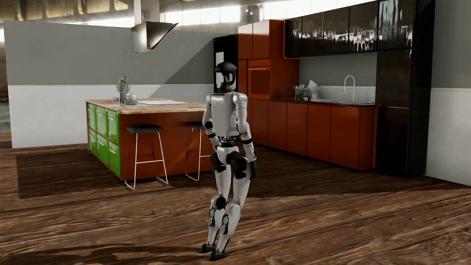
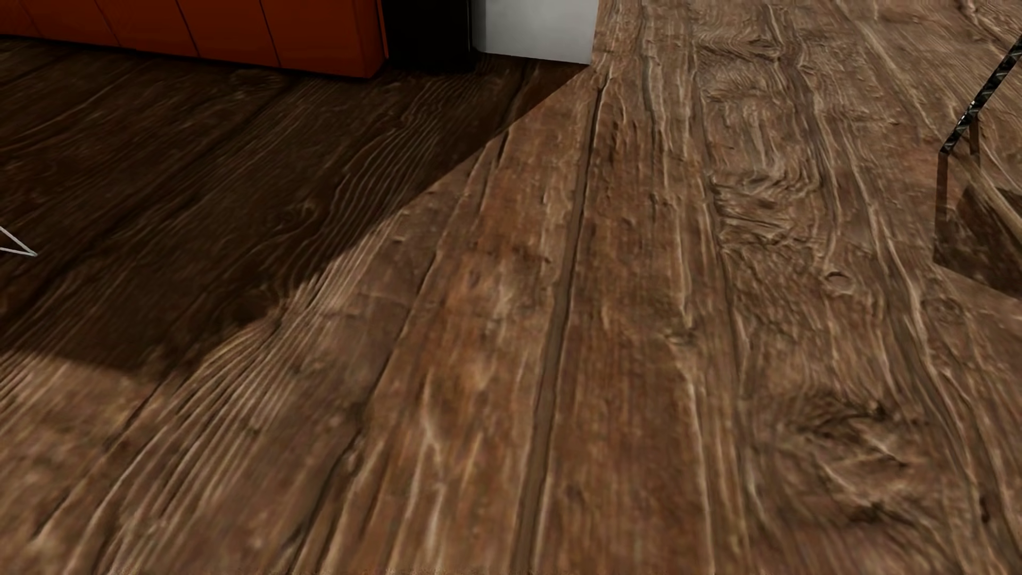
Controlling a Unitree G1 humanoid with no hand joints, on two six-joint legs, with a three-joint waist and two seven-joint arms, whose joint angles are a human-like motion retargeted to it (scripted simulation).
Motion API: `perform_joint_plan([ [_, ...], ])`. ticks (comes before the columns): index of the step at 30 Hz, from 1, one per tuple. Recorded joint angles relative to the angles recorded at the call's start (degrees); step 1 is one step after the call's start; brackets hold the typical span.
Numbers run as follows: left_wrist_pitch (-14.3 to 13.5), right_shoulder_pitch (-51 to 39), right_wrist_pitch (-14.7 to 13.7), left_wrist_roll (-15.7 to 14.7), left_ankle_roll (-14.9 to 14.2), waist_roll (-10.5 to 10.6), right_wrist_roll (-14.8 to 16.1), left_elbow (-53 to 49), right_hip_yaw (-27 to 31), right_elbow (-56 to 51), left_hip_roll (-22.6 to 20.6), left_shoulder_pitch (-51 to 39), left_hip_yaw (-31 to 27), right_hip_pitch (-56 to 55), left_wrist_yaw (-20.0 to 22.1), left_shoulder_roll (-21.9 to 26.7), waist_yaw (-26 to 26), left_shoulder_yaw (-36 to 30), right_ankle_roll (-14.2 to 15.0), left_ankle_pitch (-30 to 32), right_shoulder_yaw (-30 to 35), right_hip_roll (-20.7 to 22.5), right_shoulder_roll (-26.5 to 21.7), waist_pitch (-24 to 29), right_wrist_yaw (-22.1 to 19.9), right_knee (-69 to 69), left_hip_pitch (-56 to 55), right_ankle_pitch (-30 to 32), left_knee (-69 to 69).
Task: Stay put
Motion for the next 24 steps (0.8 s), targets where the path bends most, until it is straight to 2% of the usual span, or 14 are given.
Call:
perform_joint_plan([
  [12, 0.0, 3.6, 0.0, 0.0, 0.0, 0.9, 0.0, -1.7, 0.0, -0.9, 0.9, 4.4, 0.0, -0.5, 0.0, 0.7, 0.1, 2.6, 0.0, 0.8, -1.9, 1.0, -0.5, -0.2, 0.0, -1.2, -0.4, 1.3, -0.7],
  [24, 0.0, 3.1, 0.0, 0.0, 0.0, 0.9, 0.0, -2.2, 0.0, -1.3, 0.8, 3.5, 0.0, -1.2, 0.0, 0.4, 0.3, 2.9, 0.0, 1.0, -2.8, 0.9, -0.4, -0.4, 0.0, -1.0, -1.1, 1.4, -0.7],
])
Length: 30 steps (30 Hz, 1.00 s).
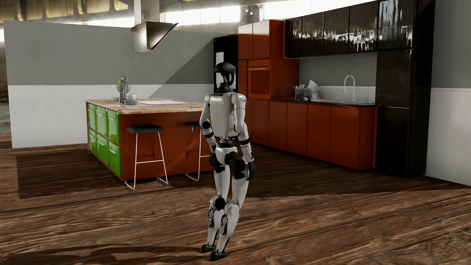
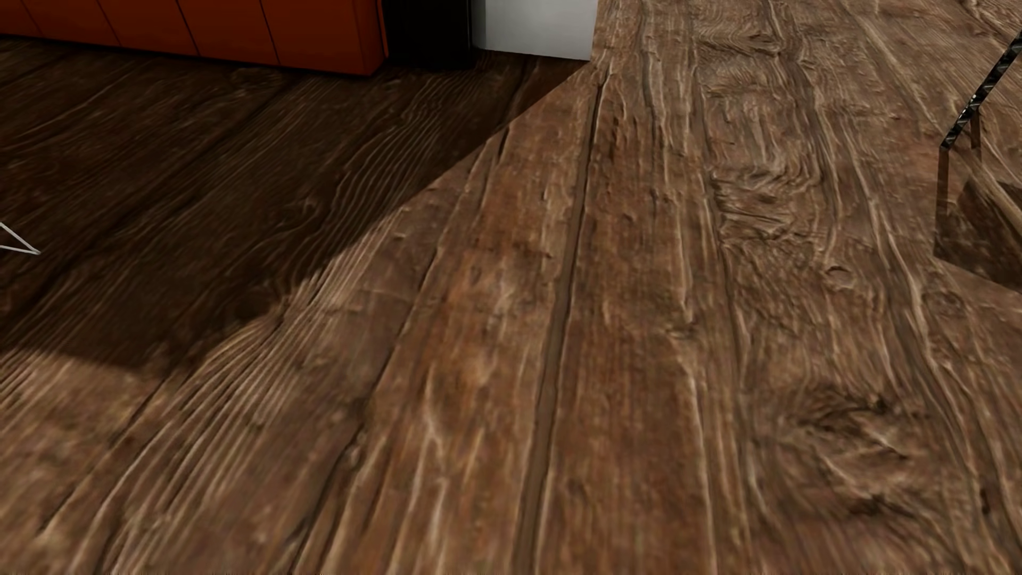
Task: Stay put
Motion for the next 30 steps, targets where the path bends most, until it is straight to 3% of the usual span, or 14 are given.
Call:
perform_joint_plan([
  [30, 0.0, -0.4, 0.0, 0.0, 0.0, -0.3, 0.0, 0.4, 0.0, 0.8, -0.1, -0.4, 0.0, 0.5, 0.0, 0.2, 0.0, -2.3, 0.0, -0.9, 1.3, 0.3, 0.3, 0.3, 0.0, -0.6, 0.6, 0.2, -0.5],
])
